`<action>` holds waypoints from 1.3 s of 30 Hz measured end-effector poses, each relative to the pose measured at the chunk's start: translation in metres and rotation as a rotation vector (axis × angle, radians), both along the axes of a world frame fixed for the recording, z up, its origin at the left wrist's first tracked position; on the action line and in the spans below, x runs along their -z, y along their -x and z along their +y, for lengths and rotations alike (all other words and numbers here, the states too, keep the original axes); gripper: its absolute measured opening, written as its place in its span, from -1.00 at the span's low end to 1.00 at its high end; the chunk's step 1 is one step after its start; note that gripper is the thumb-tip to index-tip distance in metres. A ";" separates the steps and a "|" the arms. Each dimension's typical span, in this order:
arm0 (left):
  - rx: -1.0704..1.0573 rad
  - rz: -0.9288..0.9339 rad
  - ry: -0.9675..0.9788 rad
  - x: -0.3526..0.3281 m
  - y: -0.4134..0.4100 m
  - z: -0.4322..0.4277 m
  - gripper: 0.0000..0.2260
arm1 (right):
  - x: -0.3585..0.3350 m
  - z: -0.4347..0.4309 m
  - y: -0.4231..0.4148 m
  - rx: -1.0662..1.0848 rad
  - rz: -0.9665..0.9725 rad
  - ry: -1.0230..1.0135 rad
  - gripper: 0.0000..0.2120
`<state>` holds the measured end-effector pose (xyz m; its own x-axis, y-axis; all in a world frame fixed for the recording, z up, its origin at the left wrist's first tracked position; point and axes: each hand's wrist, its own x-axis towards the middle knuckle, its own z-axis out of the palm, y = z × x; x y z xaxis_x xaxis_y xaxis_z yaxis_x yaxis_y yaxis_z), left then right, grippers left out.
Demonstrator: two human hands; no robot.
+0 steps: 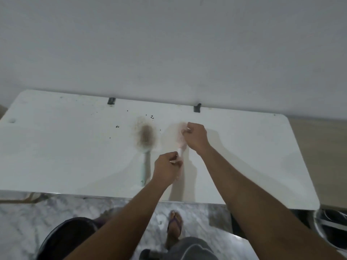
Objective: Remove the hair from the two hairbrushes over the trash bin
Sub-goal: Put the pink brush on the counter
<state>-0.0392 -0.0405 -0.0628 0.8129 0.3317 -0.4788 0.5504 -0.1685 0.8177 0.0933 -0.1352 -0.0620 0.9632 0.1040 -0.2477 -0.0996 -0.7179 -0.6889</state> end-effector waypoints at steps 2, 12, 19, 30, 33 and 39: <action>0.019 0.002 -0.073 0.002 -0.008 -0.005 -0.79 | 0.004 0.001 -0.010 -0.019 0.003 0.009 -0.59; 0.206 0.002 -0.318 0.014 -0.021 -0.009 -0.92 | 0.012 0.006 -0.009 -0.007 -0.025 0.042 -0.79; 0.285 -0.056 -0.428 0.016 -0.020 -0.007 -0.93 | 0.014 0.010 -0.001 0.042 -0.073 0.002 -0.75; 0.243 -0.031 -0.293 0.016 -0.017 -0.001 -0.82 | 0.021 0.008 -0.002 0.053 -0.074 0.045 -0.94; 0.087 -0.057 -0.174 0.003 -0.014 0.013 -0.69 | 0.014 0.008 -0.003 0.082 -0.059 -0.015 -0.62; -0.250 -0.117 -0.184 -0.023 0.010 0.088 -0.79 | -0.009 0.040 0.007 0.079 -0.180 -0.222 -0.58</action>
<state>-0.0493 0.0473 -0.0399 0.7409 0.6006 -0.3005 0.4979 -0.1909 0.8460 0.0865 -0.0948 -0.0532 0.9969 0.0593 -0.0521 -0.0116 -0.5422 -0.8402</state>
